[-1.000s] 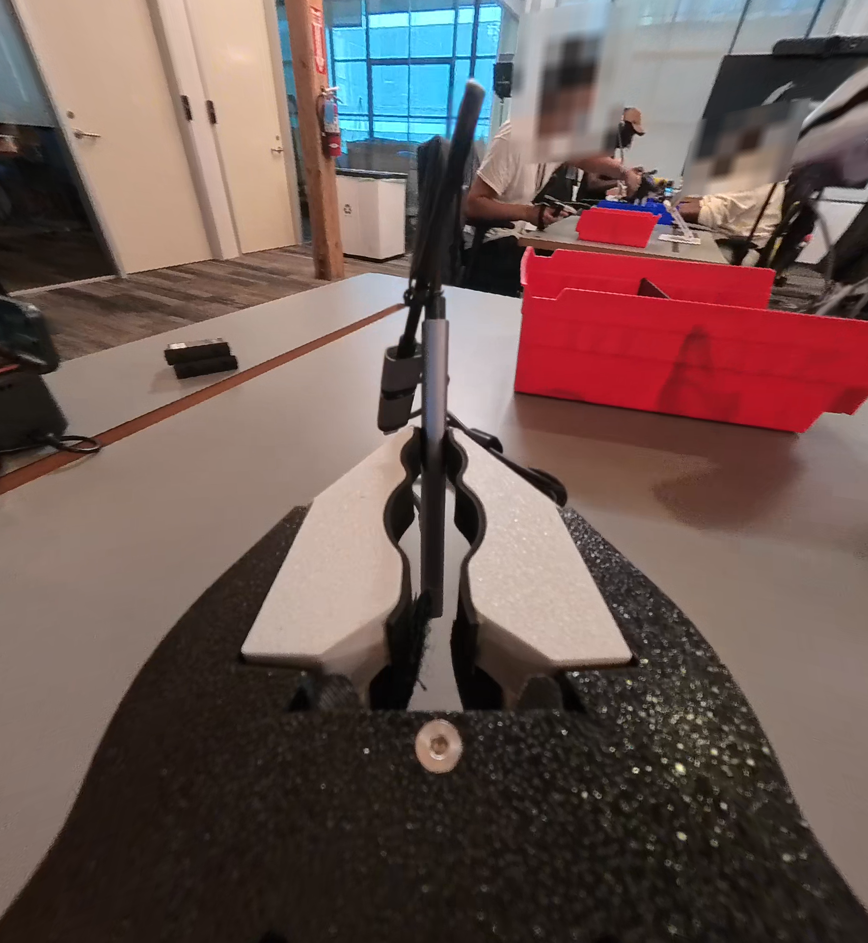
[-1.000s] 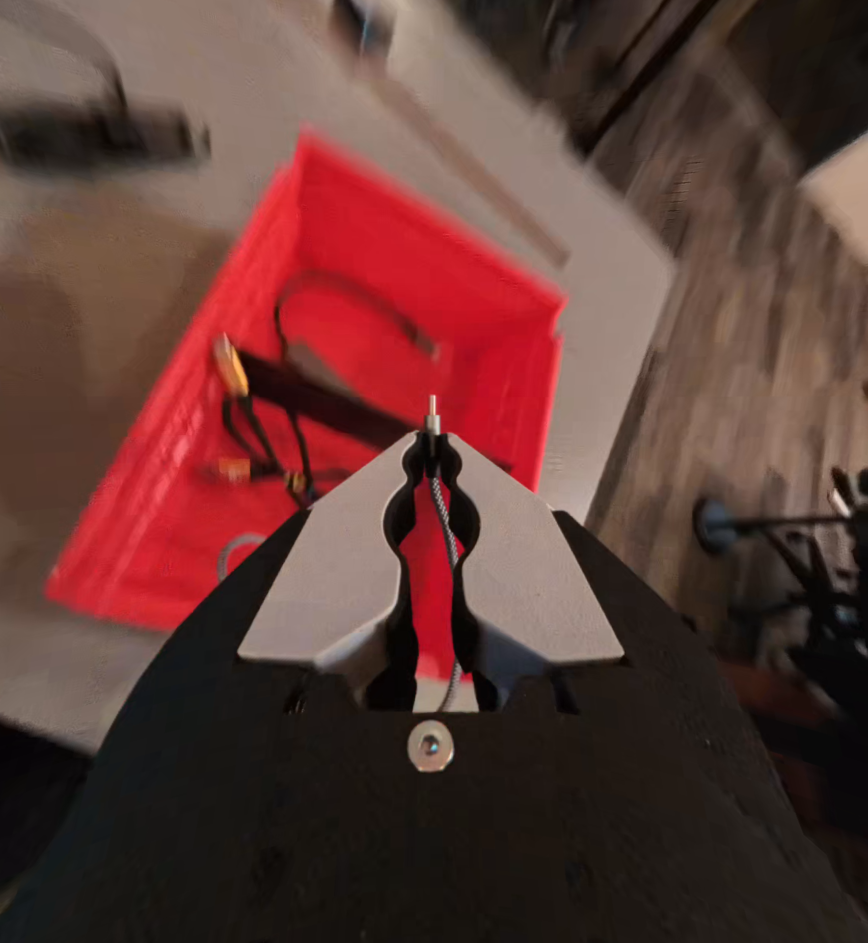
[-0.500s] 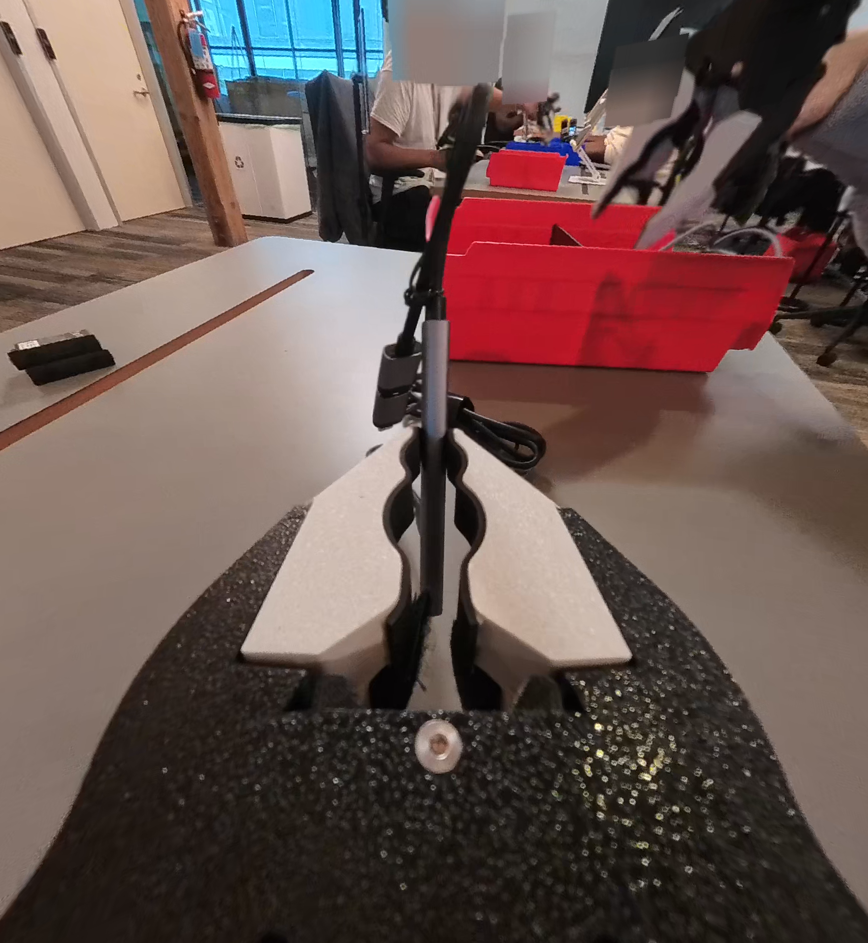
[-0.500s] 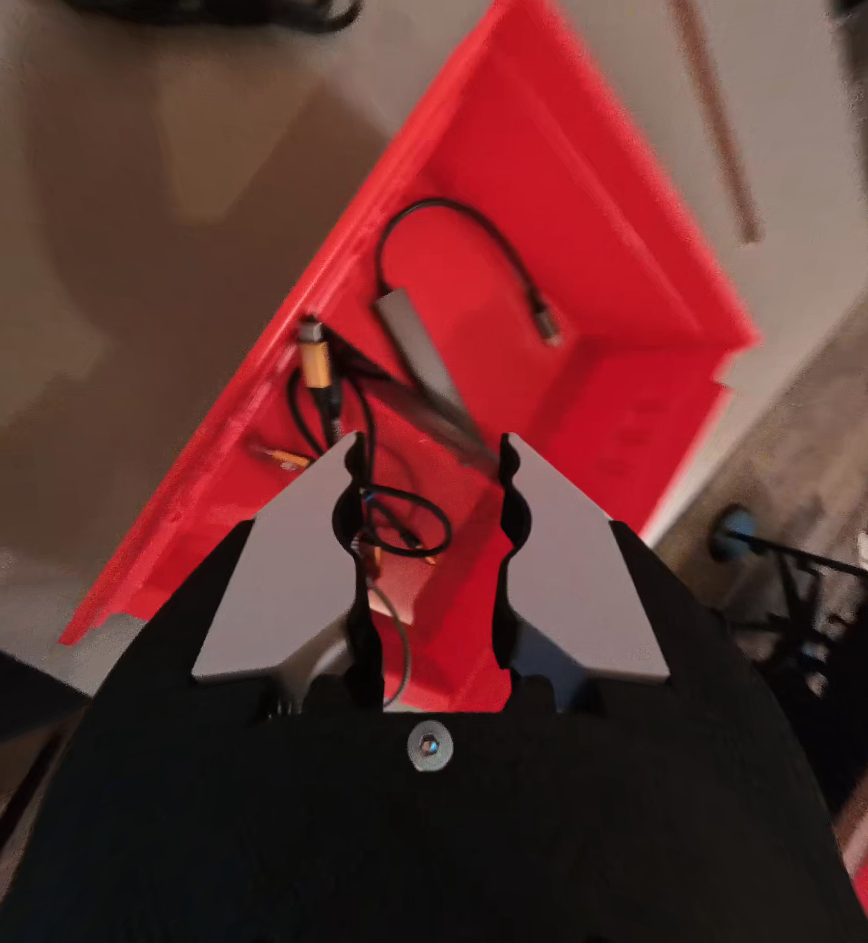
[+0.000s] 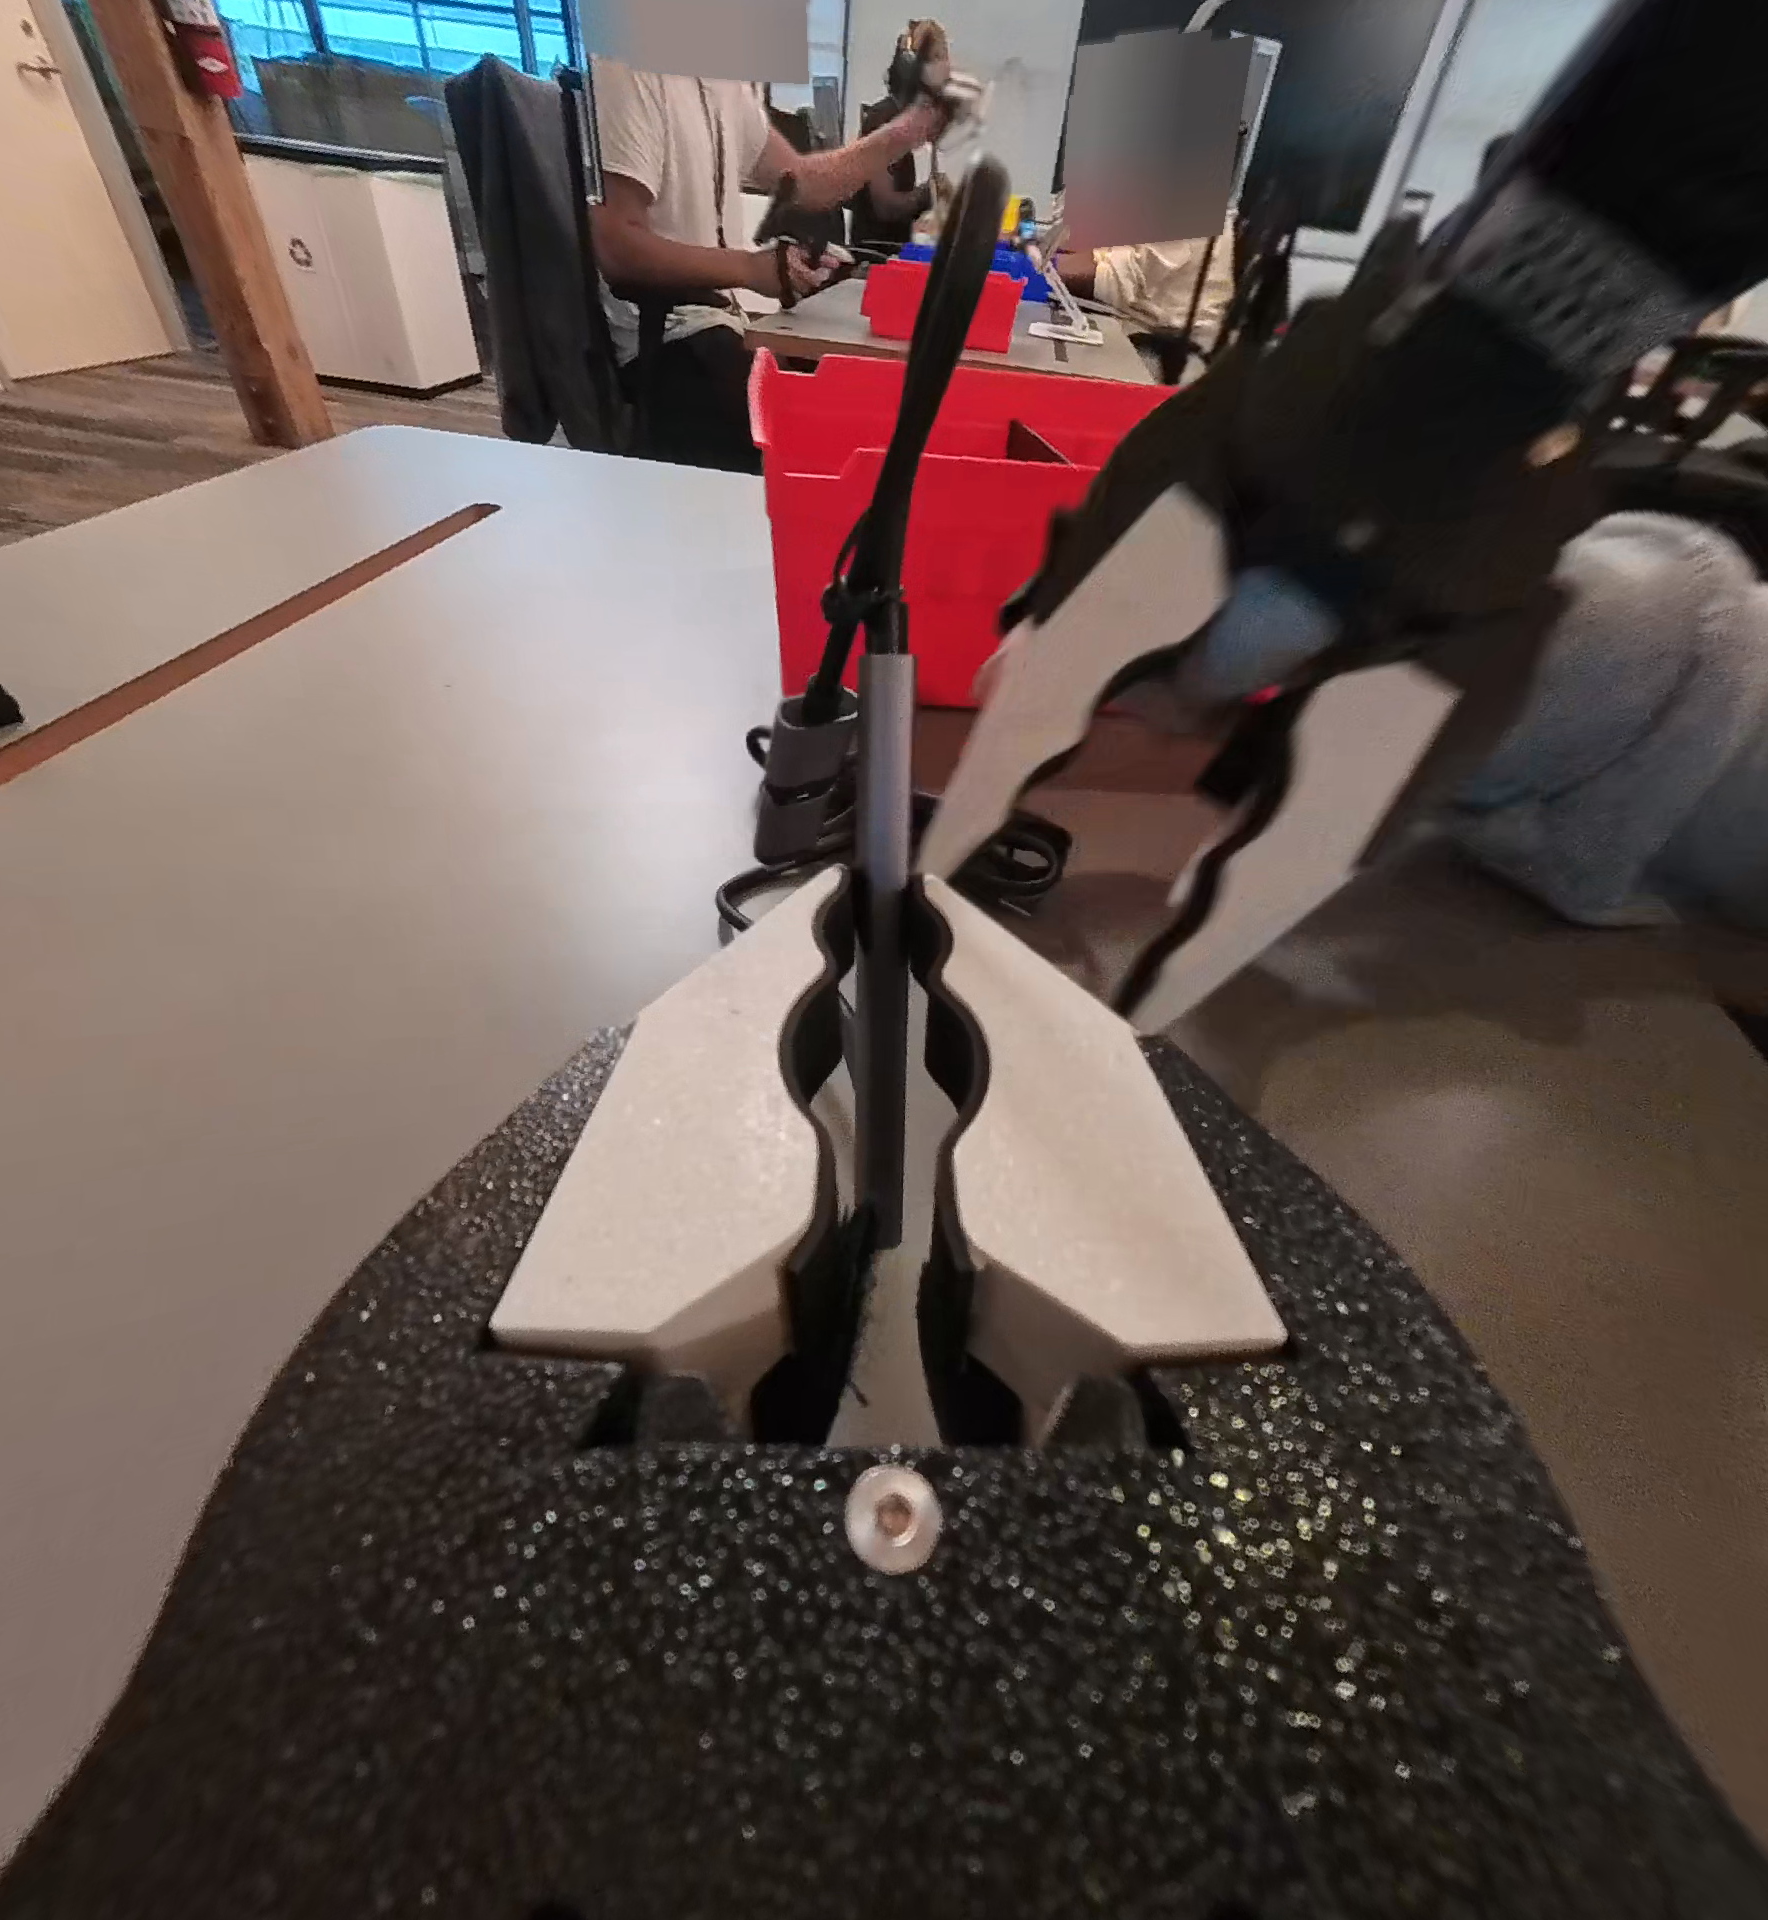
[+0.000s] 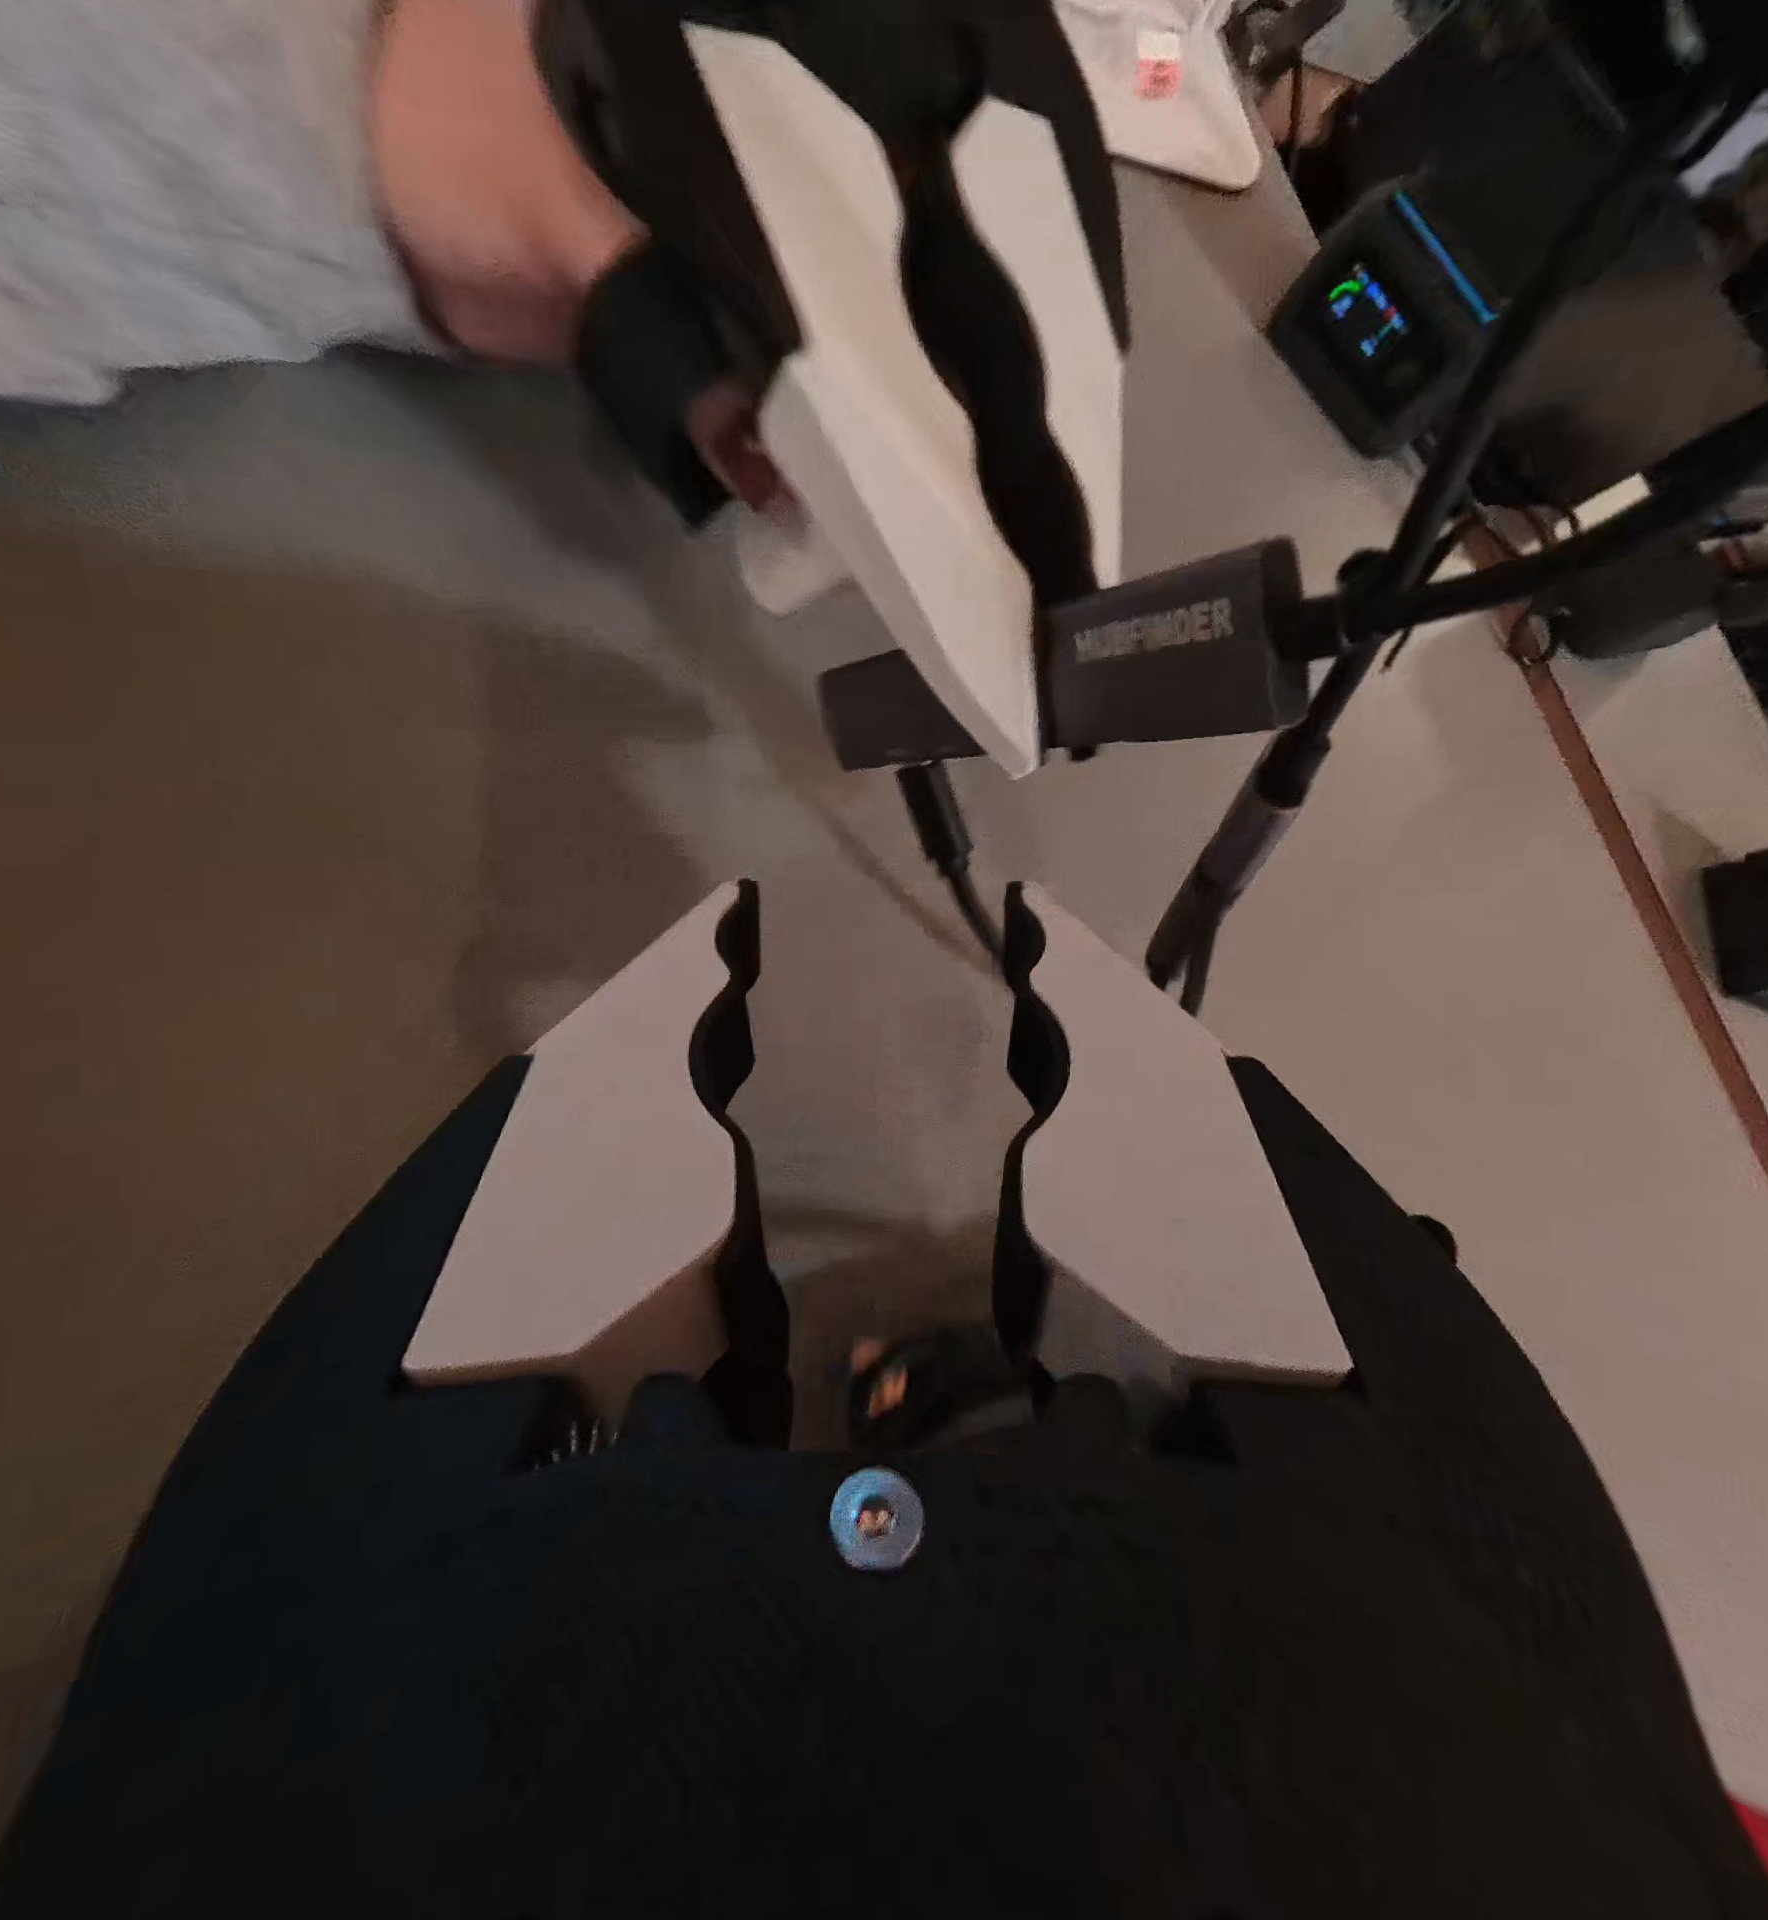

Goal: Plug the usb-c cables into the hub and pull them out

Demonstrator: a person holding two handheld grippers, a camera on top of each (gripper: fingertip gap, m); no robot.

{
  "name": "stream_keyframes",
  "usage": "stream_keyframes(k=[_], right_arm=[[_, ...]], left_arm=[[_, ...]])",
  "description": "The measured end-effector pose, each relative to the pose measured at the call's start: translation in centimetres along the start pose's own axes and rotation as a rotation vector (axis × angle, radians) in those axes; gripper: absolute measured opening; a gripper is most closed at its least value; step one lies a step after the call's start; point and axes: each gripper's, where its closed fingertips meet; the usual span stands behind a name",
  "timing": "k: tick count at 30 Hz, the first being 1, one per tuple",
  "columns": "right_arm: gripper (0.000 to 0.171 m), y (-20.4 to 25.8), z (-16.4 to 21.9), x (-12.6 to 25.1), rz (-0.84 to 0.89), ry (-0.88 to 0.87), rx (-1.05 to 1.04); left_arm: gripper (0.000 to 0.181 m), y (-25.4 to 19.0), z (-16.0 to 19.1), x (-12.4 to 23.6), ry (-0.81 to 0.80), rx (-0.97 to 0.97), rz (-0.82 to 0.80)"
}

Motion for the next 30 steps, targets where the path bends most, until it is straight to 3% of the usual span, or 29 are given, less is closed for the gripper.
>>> stream_keyframes(k=[4,9,10,15,19,22,28,30], right_arm=[[0.036,-0.6,0.2,-3.1,-0.028,-0.062,-0.011],[0.019,-0.2,-0.4,-3.3,-0.058,-0.102,0.041],[0.009,0.0,-0.5,-3.3,-0.068,-0.108,0.051],[0.007,0.1,-0.2,-3.4,-0.016,-0.08,0.175],[0.006,-0.5,0.1,-3.1,0.093,-0.021,0.345],[0.006,-0.6,-0.4,-2.6,0.136,-0.026,0.407],[0.006,-1.1,-1.8,-2.0,0.18,-0.044,0.441],[0.005,-2.9,0.1,-1.9,0.259,0.1,0.476]], left_arm=[[0.006,-0.8,0.3,0.2,0.014,-0.018,0.061],[0.007,-1.5,0.1,0.6,-0.001,-0.01,0.129],[0.007,-1.6,0.1,0.6,0.001,-0.013,0.138],[0.009,-2.2,0.8,0.7,0.041,-0.077,0.132],[0.012,-2.0,4.0,0.5,0.247,-0.241,0.054],[0.008,-1.8,3.4,0.5,0.256,-0.385,-0.018],[0.007,-1.5,2.2,1.6,0.291,-0.484,-0.119],[0.007,-1.2,2.5,2.0,0.328,-0.512,-0.146]])
Point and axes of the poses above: each gripper's, where its closed fingertips meet, x back along the fingers, z out of its underside, y = z × x across the jaws
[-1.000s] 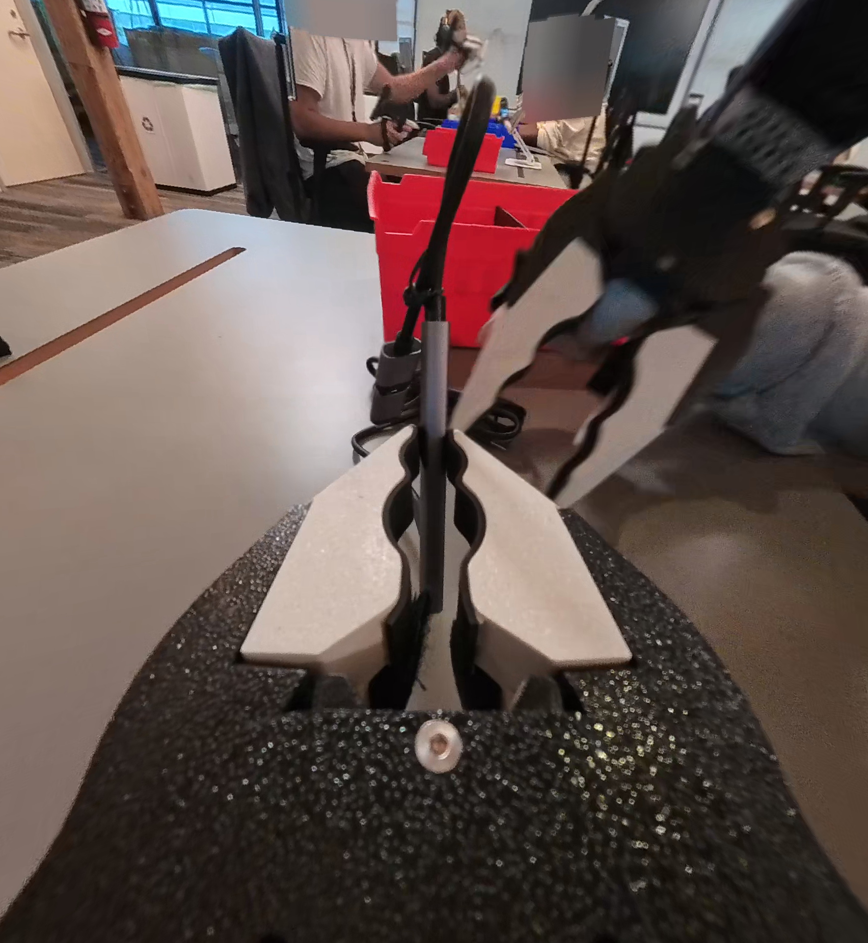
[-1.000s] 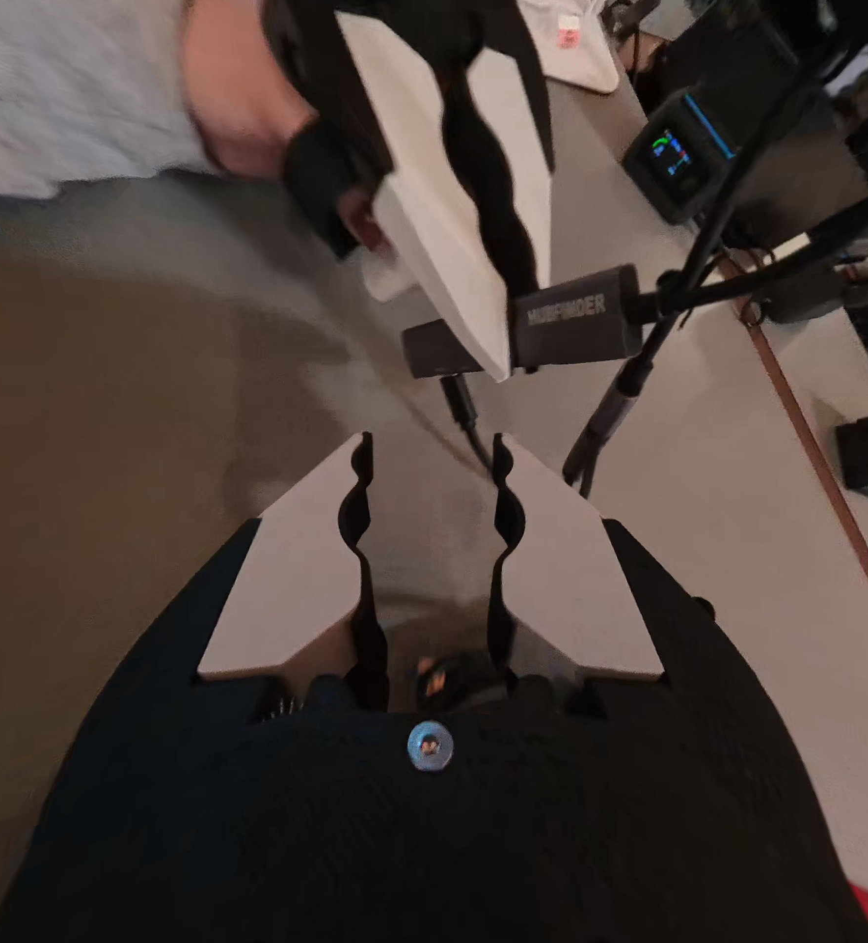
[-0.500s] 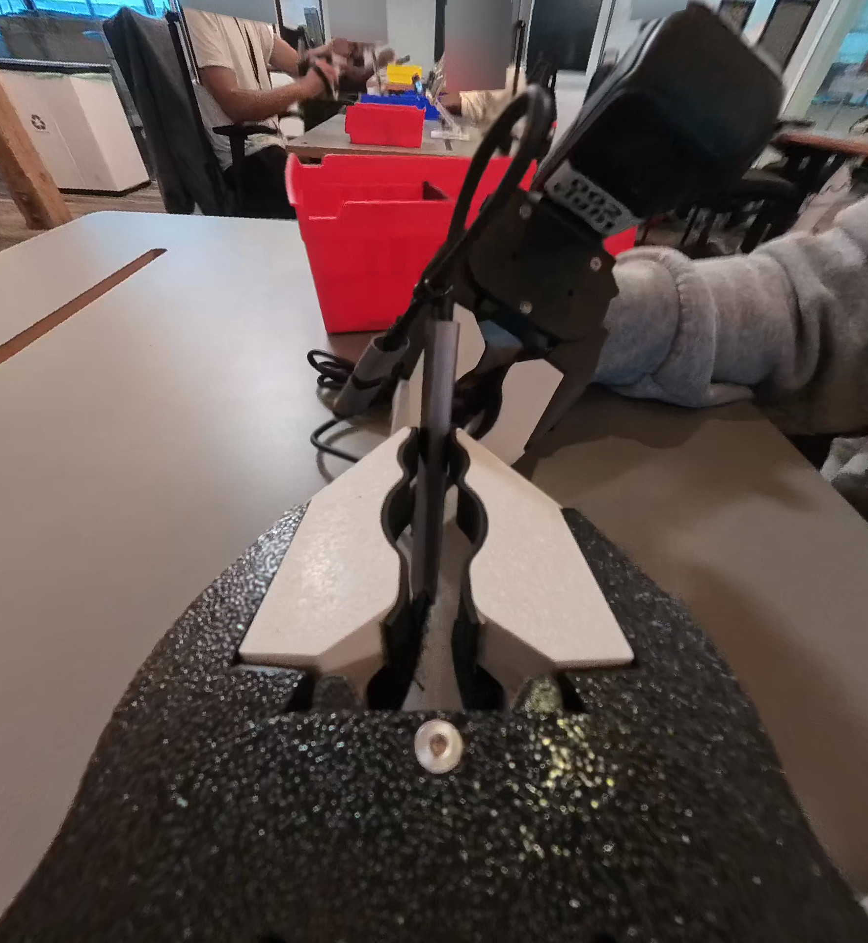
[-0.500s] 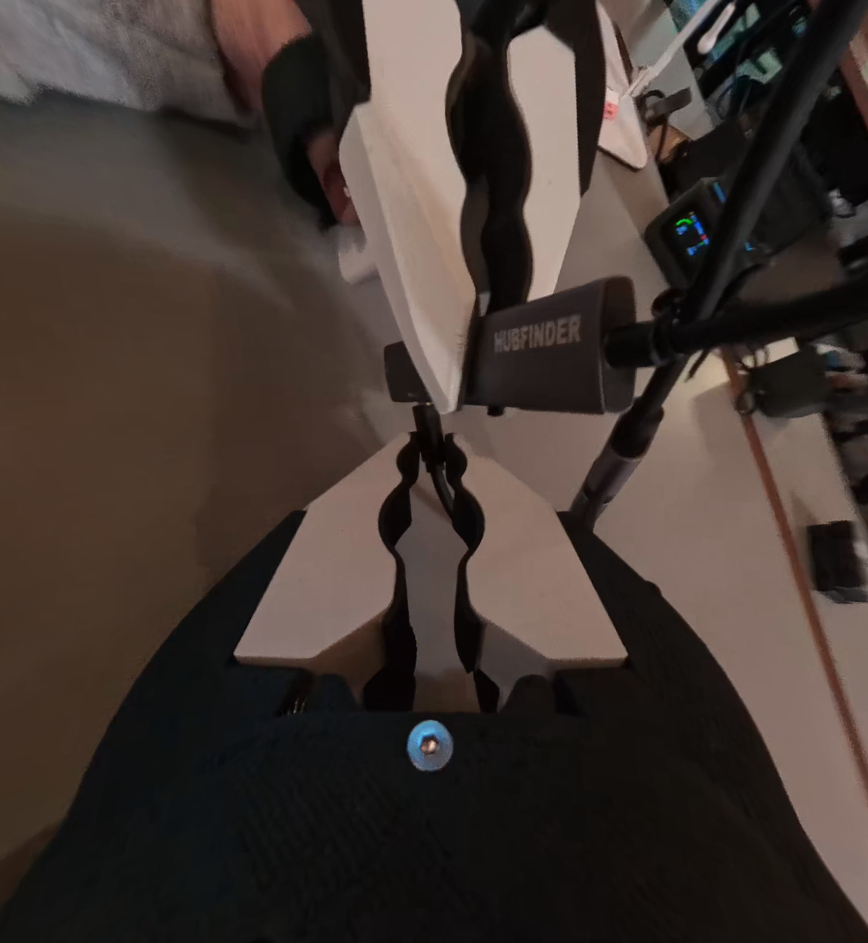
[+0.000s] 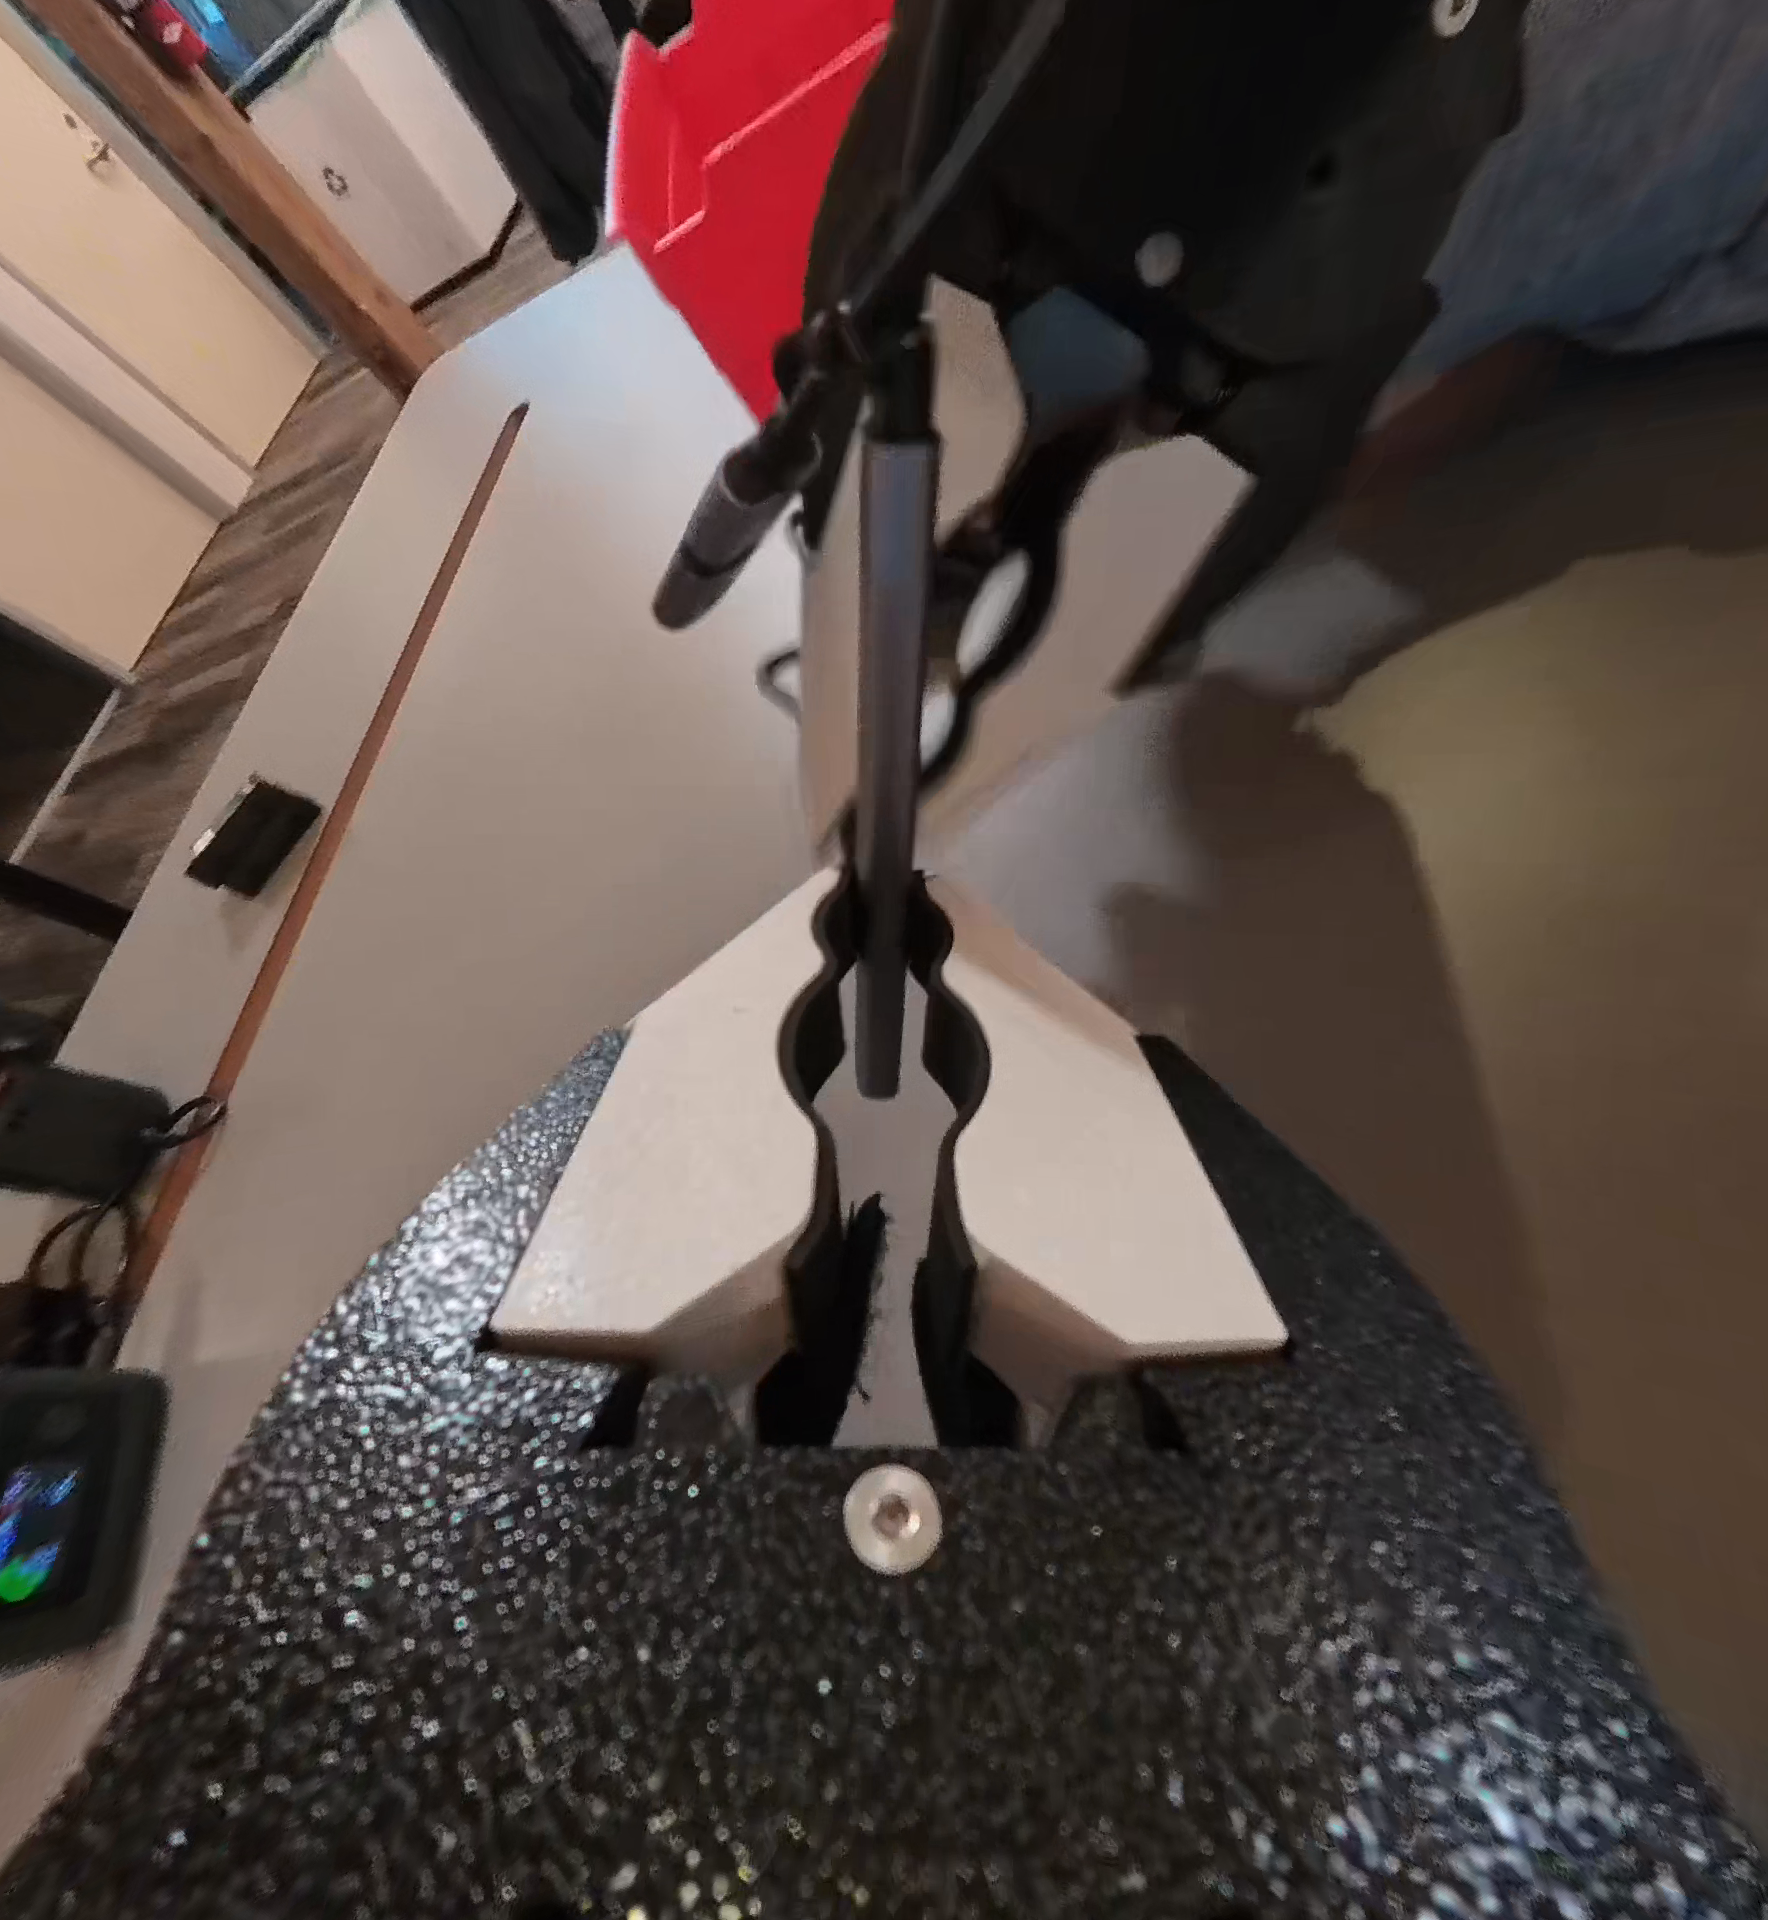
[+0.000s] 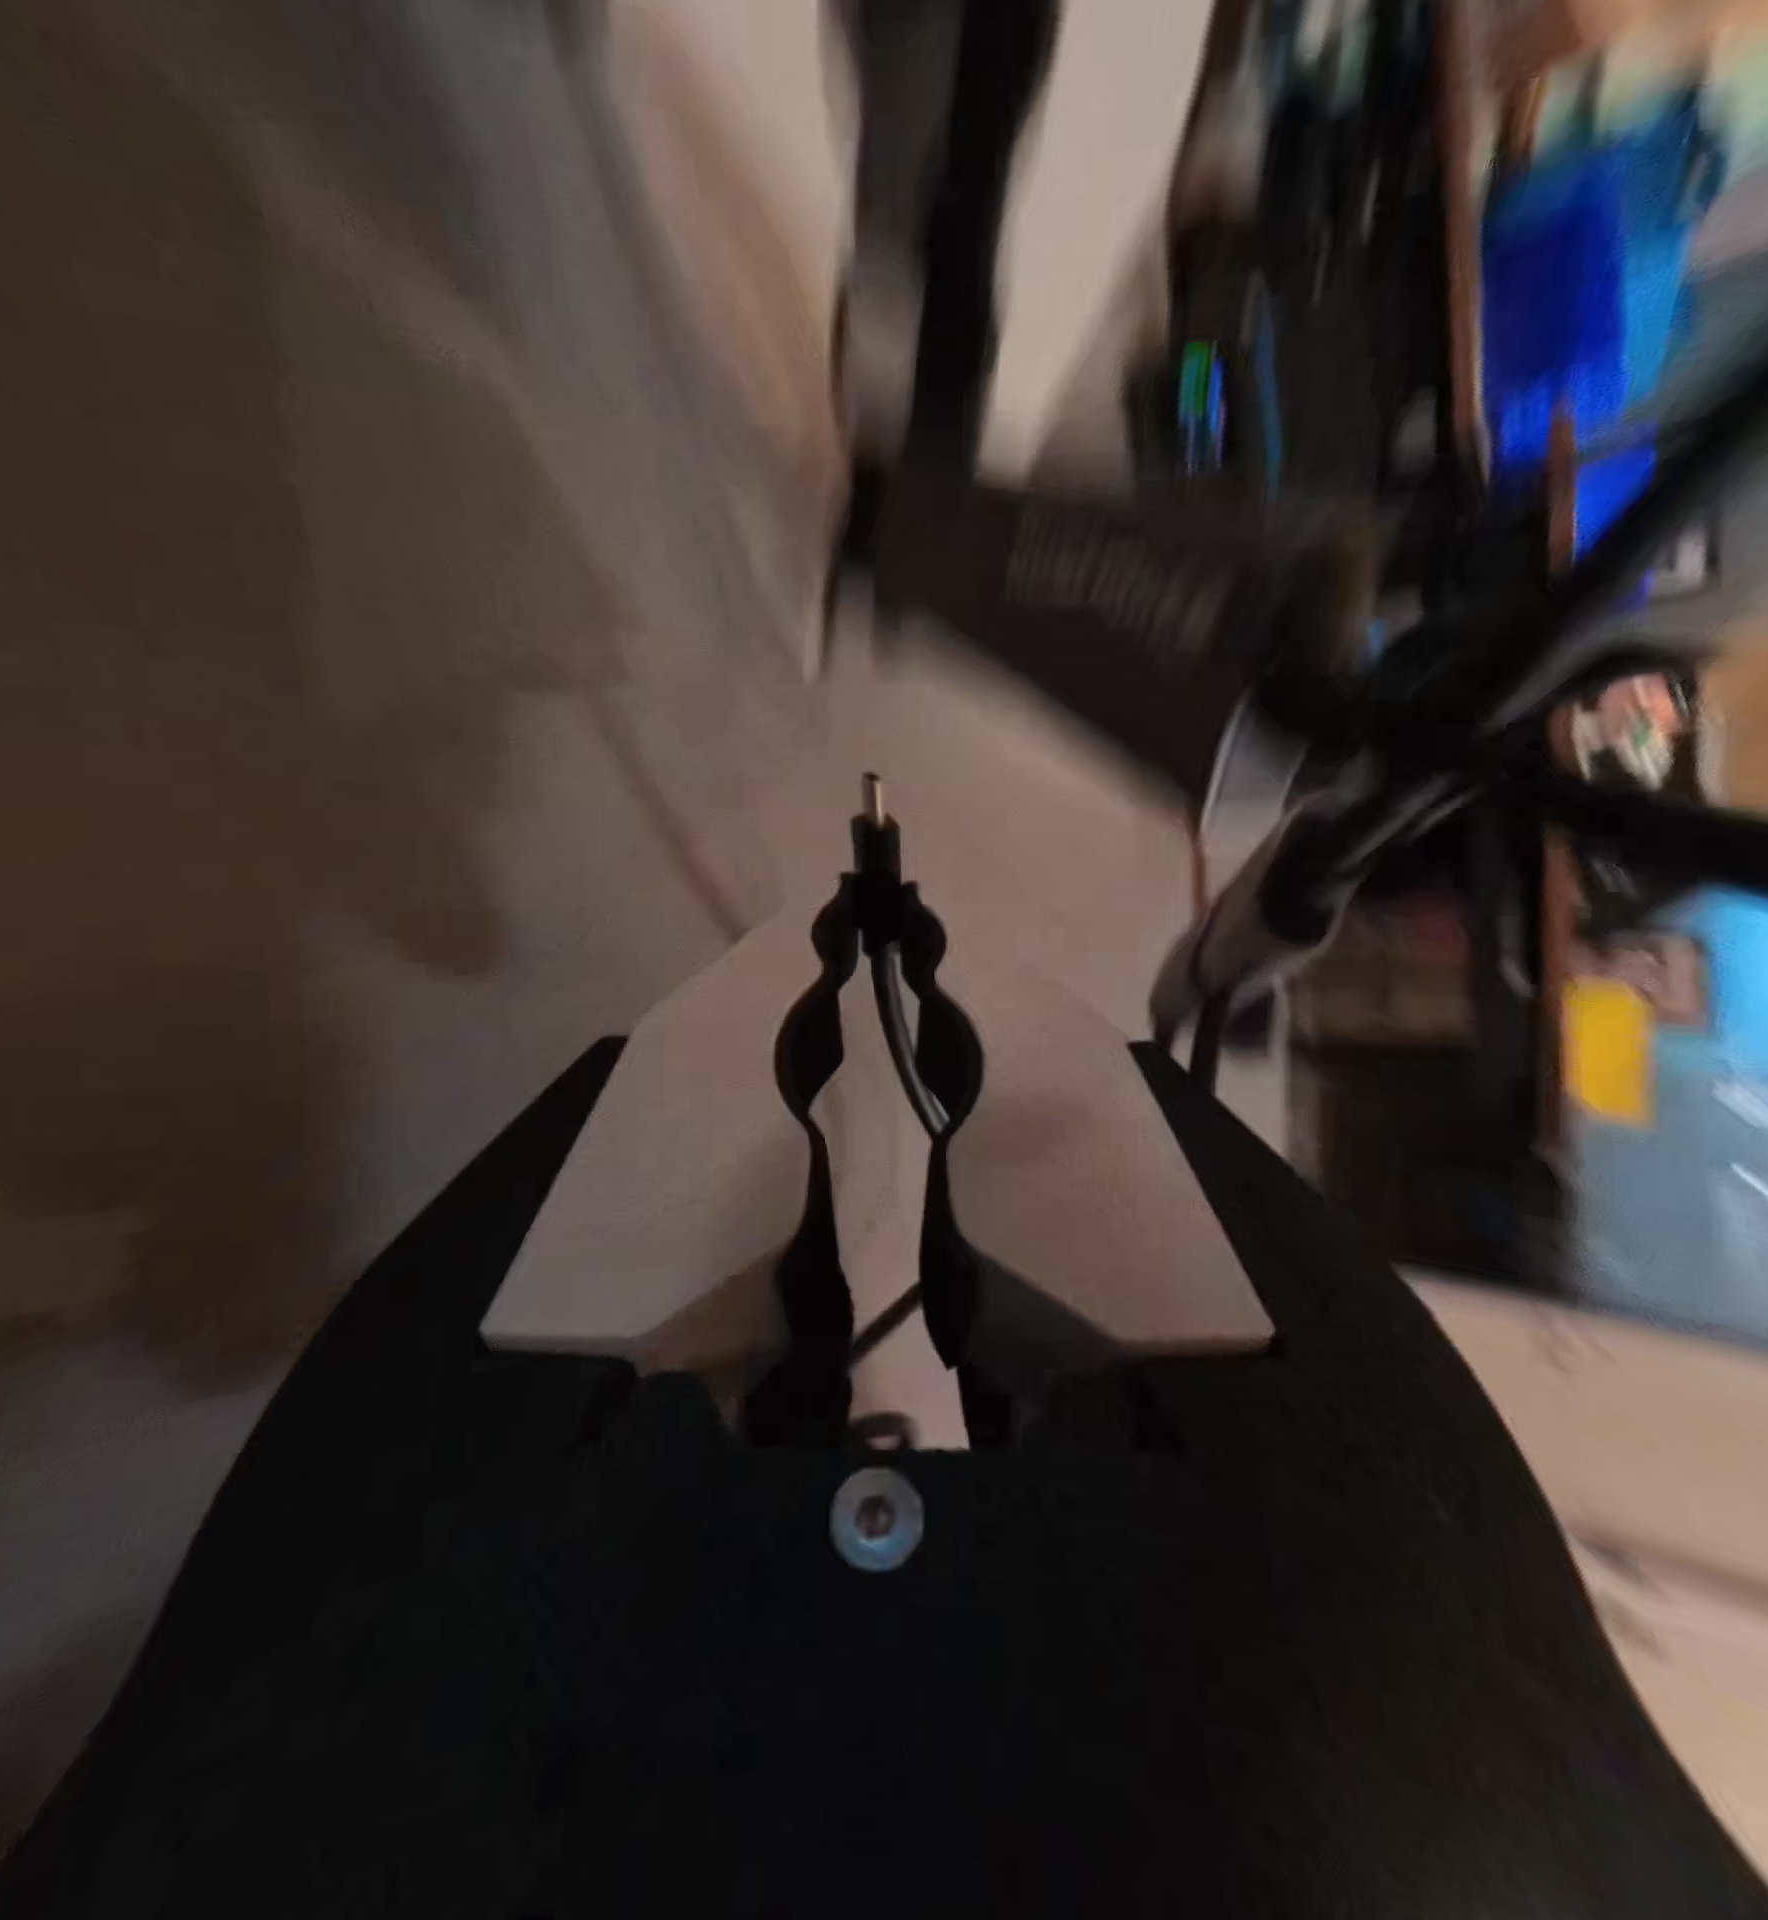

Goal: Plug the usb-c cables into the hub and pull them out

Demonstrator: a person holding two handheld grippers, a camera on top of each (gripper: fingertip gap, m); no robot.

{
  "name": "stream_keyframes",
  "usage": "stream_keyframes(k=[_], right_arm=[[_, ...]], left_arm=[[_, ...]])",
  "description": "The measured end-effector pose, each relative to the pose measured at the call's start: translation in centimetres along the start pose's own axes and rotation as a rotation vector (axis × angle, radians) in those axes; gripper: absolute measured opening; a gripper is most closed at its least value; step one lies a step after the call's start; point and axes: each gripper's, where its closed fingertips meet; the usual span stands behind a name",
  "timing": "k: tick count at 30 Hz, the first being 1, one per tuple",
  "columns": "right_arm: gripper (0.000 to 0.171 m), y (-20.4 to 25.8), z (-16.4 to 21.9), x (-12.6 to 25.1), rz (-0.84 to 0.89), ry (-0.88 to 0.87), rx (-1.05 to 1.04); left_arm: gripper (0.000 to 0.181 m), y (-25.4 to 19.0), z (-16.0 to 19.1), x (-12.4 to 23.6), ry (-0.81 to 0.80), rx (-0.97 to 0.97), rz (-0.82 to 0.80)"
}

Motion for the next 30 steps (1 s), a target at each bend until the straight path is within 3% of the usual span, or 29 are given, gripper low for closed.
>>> stream_keyframes(k=[1,3,6,10,16,21,25,30], right_arm=[[0.005,-0.6,3.0,0.0,0.033,0.118,0.023],[0.004,-1.4,4.5,1.3,0.049,0.073,-0.102],[0.005,-3.7,2.0,3.2,0.111,-0.053,-0.208],[0.006,-6.2,-0.7,6.2,0.187,-0.151,-0.288],[0.005,-13.7,-4.2,18.9,0.41,-0.337,-0.423],[0.004,-18.4,-4.7,27.9,0.466,-0.32,-0.372],[0.004,-19.9,-1.7,31.7,0.468,-0.169,-0.37],[0.005,-17.6,6.0,33.0,0.476,0.074,-0.419]], left_arm=[[0.006,0.9,0.8,0.9,0.048,-0.013,-0.052],[0.006,2.6,0.2,2.9,-0.012,0.029,-0.116],[0.006,3.9,-1.8,3.3,-0.122,0.105,-0.157],[0.006,4.8,-0.9,2.1,-0.138,0.174,-0.251],[0.006,4.5,0.1,1.1,-0.178,0.24,-0.239],[0.006,4.9,0.6,1.3,-0.223,0.333,-0.225],[0.006,5.5,1.1,1.7,-0.25,0.409,-0.225],[0.006,5.9,0.4,2.4,-0.323,0.458,-0.218]])
Point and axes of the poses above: each gripper's, where its closed fingertips meet, x back along the fingers, z out of its underside, y = z × x across the jaws
